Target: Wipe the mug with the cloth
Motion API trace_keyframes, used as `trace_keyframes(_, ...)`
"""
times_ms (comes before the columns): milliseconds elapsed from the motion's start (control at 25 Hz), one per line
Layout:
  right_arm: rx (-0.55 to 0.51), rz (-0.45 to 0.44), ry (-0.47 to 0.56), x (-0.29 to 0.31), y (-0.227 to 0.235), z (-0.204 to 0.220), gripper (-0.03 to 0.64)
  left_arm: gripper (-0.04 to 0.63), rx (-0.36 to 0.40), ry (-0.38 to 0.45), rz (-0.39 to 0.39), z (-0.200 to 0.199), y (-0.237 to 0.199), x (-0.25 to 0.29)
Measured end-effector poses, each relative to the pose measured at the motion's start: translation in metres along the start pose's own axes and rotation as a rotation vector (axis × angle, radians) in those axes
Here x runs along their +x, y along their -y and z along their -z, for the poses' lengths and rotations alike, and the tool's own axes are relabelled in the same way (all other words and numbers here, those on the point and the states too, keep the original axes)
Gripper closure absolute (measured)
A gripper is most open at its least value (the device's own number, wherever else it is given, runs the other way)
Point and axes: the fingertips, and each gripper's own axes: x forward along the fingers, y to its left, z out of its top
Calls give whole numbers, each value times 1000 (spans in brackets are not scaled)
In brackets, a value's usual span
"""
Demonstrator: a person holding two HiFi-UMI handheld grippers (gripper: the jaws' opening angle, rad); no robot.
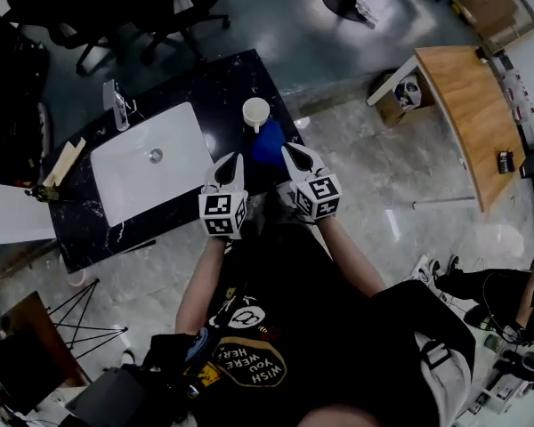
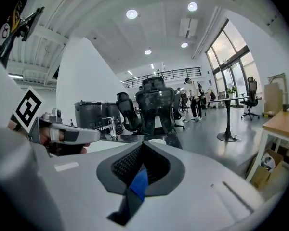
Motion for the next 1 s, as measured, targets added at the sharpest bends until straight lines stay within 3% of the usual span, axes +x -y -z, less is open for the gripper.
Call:
trace_keyframes(680, -9, 29, 29, -19, -15, -9, 618, 591, 31, 18, 78, -7, 17, -10)
trace_keyframes(1000, -4, 9, 6, -23, -20, -7, 618, 591, 31, -13, 110, -1, 29, -8)
